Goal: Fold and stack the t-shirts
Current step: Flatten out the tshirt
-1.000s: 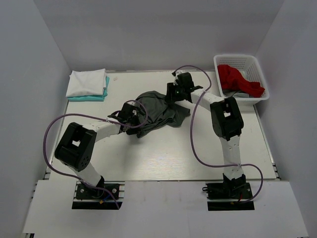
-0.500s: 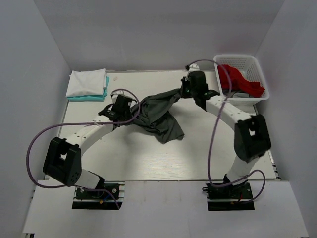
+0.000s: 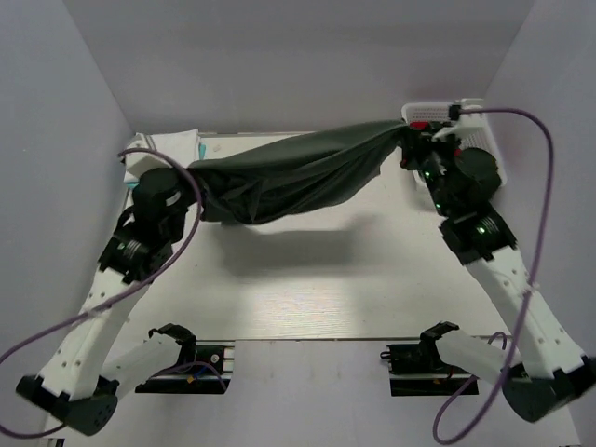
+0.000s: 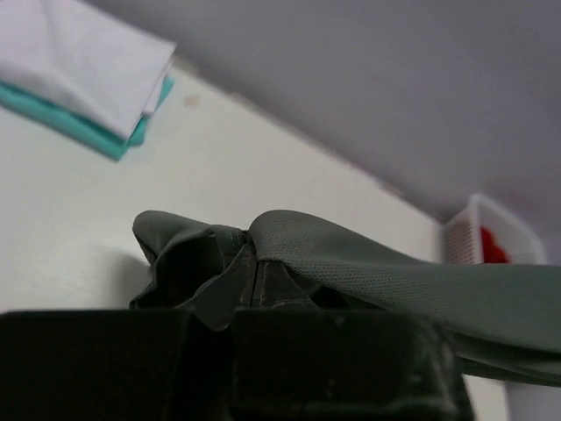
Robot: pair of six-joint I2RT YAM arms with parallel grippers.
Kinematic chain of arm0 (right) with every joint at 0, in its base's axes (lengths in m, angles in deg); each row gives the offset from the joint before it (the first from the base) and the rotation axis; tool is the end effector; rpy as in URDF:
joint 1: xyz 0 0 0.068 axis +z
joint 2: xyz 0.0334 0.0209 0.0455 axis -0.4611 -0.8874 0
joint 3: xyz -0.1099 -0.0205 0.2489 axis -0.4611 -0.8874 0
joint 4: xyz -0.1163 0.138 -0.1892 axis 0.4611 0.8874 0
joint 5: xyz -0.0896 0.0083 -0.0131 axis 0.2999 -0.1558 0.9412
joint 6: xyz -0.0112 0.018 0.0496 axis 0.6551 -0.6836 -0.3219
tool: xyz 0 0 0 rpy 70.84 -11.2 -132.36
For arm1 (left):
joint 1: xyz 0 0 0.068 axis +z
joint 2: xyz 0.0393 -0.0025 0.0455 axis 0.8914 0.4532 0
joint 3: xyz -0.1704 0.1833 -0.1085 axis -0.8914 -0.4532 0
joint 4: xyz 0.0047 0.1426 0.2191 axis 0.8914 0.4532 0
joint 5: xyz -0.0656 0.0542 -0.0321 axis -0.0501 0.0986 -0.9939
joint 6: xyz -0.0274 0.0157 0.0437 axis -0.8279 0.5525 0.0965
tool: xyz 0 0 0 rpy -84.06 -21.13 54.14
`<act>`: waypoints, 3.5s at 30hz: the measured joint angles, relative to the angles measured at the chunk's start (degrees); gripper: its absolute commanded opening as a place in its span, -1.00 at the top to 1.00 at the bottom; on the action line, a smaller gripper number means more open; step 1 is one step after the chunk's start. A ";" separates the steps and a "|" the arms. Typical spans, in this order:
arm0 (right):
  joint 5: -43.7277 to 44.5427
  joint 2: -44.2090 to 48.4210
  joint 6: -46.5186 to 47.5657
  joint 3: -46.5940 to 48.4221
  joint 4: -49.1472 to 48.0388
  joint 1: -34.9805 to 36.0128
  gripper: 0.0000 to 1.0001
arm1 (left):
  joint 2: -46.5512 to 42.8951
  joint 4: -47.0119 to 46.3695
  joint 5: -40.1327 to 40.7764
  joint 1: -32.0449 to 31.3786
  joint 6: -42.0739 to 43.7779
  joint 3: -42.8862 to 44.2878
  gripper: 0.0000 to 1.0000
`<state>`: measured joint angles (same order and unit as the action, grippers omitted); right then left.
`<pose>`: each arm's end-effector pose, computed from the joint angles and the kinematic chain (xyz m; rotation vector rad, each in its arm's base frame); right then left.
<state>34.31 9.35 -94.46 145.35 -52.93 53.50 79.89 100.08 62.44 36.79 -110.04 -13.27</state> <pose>0.2124 0.0924 0.4593 0.0379 1.4458 0.3098 0.1830 -0.0685 0.4093 -0.5705 1.7712 -0.2248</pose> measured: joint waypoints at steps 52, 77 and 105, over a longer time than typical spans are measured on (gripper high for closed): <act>0.37 -17.84 -19.10 -19.58 8.87 -3.54 -0.81 | 14.75 11.47 -11.93 6.08 -13.77 -21.73 -1.00; -3.89 -18.18 -23.67 -23.78 5.33 -3.69 -0.81 | 5.51 13.77 -25.11 5.40 -24.17 -40.52 0.34; -8.92 -7.63 -26.03 -39.01 14.69 -3.78 -0.50 | 11.91 2.56 -20.28 5.79 -18.60 -38.03 1.00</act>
<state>25.39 1.72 -120.49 106.33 -38.24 49.72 91.81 102.64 42.16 42.58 -128.64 -51.30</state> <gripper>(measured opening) 0.793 0.009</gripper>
